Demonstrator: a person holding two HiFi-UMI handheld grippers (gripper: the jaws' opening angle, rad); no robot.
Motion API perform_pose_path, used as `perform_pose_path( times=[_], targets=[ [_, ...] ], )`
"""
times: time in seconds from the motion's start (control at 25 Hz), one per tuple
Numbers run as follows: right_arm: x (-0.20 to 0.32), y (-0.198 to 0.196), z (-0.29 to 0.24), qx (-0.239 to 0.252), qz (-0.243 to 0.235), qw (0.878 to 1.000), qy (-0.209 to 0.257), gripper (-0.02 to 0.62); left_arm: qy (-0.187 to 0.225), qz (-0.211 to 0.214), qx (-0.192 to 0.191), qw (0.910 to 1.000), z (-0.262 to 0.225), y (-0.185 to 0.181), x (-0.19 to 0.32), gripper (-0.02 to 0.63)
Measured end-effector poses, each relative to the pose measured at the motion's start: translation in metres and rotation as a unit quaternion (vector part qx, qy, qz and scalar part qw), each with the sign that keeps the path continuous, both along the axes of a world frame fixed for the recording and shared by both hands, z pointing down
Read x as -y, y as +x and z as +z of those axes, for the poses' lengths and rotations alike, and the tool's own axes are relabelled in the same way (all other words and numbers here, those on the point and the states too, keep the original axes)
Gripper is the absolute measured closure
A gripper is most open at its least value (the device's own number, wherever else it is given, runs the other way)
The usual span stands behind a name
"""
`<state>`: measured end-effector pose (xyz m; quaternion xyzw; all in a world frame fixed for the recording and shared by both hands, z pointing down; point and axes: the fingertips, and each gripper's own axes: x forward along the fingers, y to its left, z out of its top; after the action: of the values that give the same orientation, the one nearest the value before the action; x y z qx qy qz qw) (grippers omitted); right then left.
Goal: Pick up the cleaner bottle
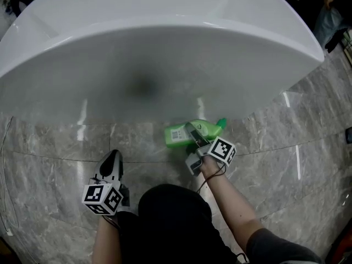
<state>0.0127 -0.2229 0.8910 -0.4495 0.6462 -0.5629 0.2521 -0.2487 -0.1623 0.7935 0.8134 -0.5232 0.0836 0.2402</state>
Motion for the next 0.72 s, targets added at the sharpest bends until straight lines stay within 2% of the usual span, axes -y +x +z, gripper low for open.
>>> perform_pose_path(
  times=[0.28,0.48,0.72],
  targets=[
    [-0.005,-0.030,-0.089,0.024,-0.040,0.999,0.012,0.402,-0.028,-0.016,-0.004,0.9995,-0.043,-0.011,-0.018,0.580],
    [-0.037,-0.049,-0.160,0.051,-0.053,0.997,-0.005,0.400,-0.048,-0.023,-0.008,0.9986,-0.102,-0.021,-0.046,0.581],
    [-0.048,-0.066,-0.242,0.014,-0.086,0.996,-0.001,0.400,-0.057,-0.048,-0.004,0.9972,-0.177,-0.043,-0.049,0.580]
  ],
)
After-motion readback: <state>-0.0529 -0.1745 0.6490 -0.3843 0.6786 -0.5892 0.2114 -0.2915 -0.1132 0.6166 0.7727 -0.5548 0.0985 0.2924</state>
